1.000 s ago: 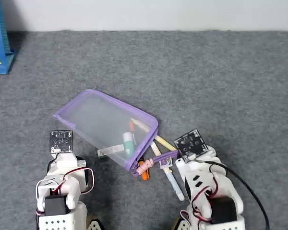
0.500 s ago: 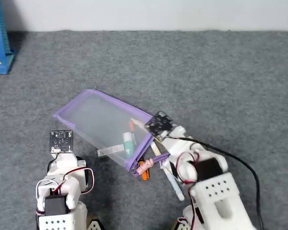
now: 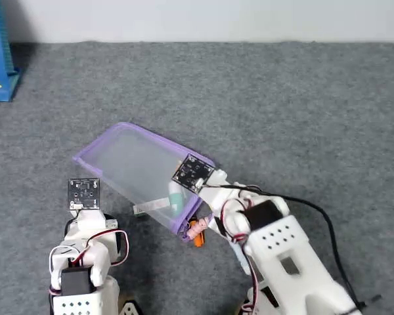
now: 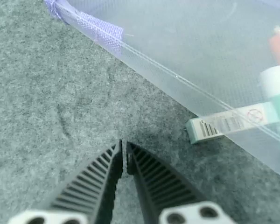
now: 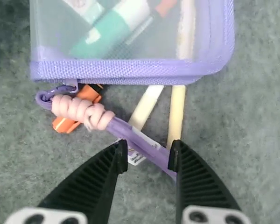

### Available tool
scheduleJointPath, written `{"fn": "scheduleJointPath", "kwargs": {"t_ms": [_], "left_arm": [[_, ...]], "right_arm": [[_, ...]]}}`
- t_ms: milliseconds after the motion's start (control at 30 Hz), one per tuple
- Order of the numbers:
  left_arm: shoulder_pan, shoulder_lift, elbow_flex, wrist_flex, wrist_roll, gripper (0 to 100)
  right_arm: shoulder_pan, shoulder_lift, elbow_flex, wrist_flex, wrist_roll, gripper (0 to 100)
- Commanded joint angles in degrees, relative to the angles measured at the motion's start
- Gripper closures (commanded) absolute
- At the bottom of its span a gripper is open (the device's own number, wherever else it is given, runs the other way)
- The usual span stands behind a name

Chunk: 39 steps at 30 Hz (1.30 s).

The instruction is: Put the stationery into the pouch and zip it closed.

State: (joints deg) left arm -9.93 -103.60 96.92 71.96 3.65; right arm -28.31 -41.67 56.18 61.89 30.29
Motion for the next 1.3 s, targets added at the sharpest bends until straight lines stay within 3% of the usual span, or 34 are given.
{"fn": "scheduleJointPath", "kwargs": {"t_ms": [0,433,767,1267], "left_arm": [[-0.4,-0.6,-0.5,0.3,-0.3,99],[-0.4,-0.6,-0.5,0.3,-0.3,99],[-0.4,-0.6,-0.5,0.3,-0.3,99],[-0.4,-0.6,-0.5,0.3,-0.3,99]], "right_arm": [[-2.2,5.5,-5.4,-0.9,0.5,83.4],[-7.6,19.3,-7.8,-8.3,1.7,83.6],[-15.2,19.6,-7.9,-2.7,7.7,83.6],[-15.9,20.2,-7.8,-3.7,11.0,83.7]]}}
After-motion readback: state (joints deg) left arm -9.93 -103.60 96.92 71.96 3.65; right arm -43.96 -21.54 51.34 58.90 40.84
